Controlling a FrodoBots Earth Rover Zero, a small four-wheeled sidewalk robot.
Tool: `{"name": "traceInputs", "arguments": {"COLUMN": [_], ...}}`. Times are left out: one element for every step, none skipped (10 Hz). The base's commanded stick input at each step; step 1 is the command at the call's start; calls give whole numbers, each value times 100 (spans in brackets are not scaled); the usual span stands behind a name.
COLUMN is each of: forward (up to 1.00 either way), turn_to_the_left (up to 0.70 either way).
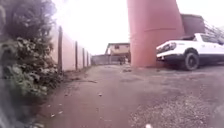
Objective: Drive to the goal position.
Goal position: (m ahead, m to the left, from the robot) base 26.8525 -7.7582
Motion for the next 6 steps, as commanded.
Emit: {"name": "traceInputs", "arguments": {"forward": [60, 60, 60, 60, 60, 60], "turn_to_the_left": [0, 0, 0, 0, 0, 0]}}
